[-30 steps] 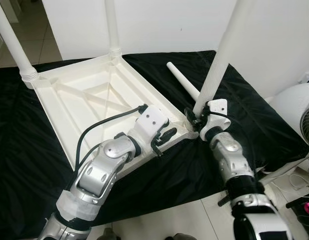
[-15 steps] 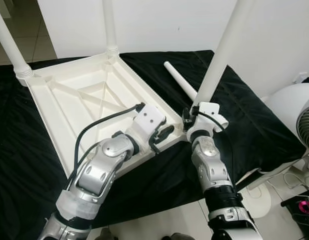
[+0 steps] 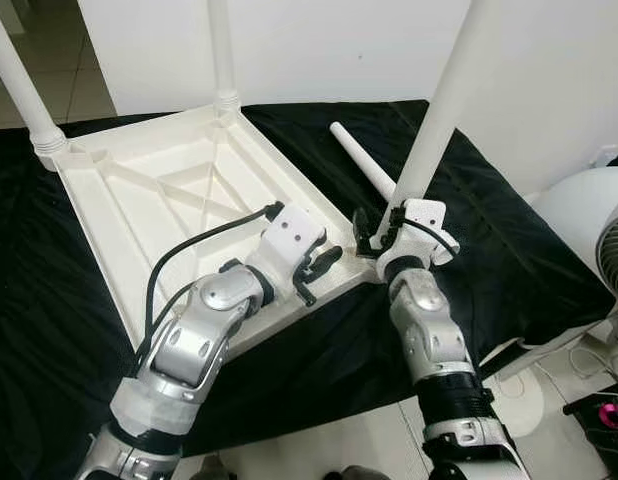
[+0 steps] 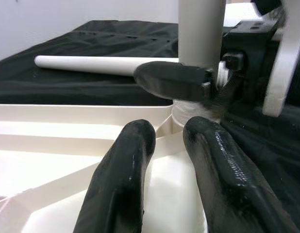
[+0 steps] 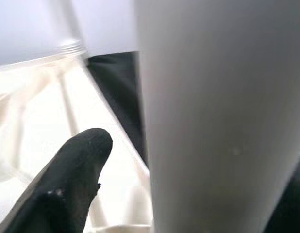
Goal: Building children table
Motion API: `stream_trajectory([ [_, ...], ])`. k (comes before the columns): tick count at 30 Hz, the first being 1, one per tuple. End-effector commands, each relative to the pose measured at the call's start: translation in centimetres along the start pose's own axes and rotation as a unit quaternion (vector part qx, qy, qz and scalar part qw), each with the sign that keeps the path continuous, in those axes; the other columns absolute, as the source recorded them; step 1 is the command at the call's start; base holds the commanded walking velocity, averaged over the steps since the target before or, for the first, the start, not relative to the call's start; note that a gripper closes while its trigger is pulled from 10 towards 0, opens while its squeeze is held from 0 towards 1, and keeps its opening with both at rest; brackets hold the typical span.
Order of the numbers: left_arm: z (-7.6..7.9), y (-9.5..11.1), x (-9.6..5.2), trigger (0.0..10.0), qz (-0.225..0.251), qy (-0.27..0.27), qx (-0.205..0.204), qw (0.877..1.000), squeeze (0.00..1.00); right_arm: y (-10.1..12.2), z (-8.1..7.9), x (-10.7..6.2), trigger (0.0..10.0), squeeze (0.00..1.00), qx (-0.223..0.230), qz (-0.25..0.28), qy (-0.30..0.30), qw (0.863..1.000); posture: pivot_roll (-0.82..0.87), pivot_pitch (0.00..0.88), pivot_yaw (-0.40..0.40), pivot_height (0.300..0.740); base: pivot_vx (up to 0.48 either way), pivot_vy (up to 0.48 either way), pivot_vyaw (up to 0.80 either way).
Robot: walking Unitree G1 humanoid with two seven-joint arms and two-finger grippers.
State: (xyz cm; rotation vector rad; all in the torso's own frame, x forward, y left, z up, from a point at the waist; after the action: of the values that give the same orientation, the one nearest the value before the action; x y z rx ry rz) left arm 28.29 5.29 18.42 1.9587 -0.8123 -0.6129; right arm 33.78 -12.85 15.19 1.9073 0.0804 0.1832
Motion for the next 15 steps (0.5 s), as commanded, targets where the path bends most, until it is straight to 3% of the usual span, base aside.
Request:
stream_trajectory([
  [1, -0.4, -0.3, -0.3, 10.0, -0.014, 0.035, 0.007, 0.999, 0.00, -0.4, 0.2, -0.3, 10.0, 0.91, 0.000, -0.020, 0.026, 0.999, 0.01, 0.000, -0.049, 0.740, 0.000, 0.000, 0.00],
  [3, -0.4, -0.3, -0.4, 10.0, -0.013, 0.036, 0.008, 0.999, 0.00, -0.4, 0.3, -0.4, 10.0, 0.91, -0.007, -0.029, 0.039, 0.999, 0.01, 0.000, -0.049, 0.740, 0.000, 0.000, 0.00],
  [4, -0.4, -0.3, -0.4, 10.0, -0.013, 0.035, 0.007, 0.999, 0.00, -0.4, 0.4, -0.4, 10.0, 0.09, -0.016, -0.031, 0.048, 0.998, 0.01, 0.000, -0.049, 0.740, 0.000, 0.000, 0.00],
  [5, -0.4, -0.3, -0.4, 10.0, -0.013, 0.035, 0.007, 0.999, 0.00, -0.4, 0.4, -0.4, 10.0, 0.09, -0.016, -0.031, 0.048, 0.998, 0.01, 0.000, -0.049, 0.740, 0.000, 0.000, 0.00],
  [6, -0.4, -0.3, -0.5, 10.0, -0.014, 0.033, 0.008, 0.999, 0.00, -0.3, 0.9, -0.2, 10.0, 0.00, -0.040, -0.038, 0.077, 0.995, 0.01, 0.000, -0.040, 0.740, 0.000, 0.000, 0.00],
  [12, -0.4, -0.3, -0.4, 10.0, -0.014, 0.029, 0.014, 0.999, 0.00, -0.1, 1.5, 0.1, 10.0, 0.00, -0.063, -0.049, 0.126, 0.989, 0.01, 0.000, -0.038, 0.740, 0.000, 0.000, 0.00],
  [15, -0.8, 0.0, 0.1, 10.0, -0.010, 0.031, 0.017, 0.999, 0.00, -0.5, 1.7, 0.9, 10.0, 0.00, -0.093, -0.079, 0.173, 0.977, 0.00, 0.000, -0.028, 0.740, 0.000, 0.000, 0.00],
])
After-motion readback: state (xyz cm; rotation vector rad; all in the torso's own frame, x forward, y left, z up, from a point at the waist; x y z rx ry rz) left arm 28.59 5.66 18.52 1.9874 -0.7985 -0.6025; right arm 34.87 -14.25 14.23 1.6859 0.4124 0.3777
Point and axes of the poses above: a point about 5 cm out from each wrist's last joint towards the gripper, its own x axis pointing out of the wrist towards the gripper, its own y axis along the axis of the wrist's last joint, z = x × y, the point moved 1 cm from there along x, pointing out of the wrist towards the gripper, and after that the axes turned 15 degrees about x, right-handed, at the moved point
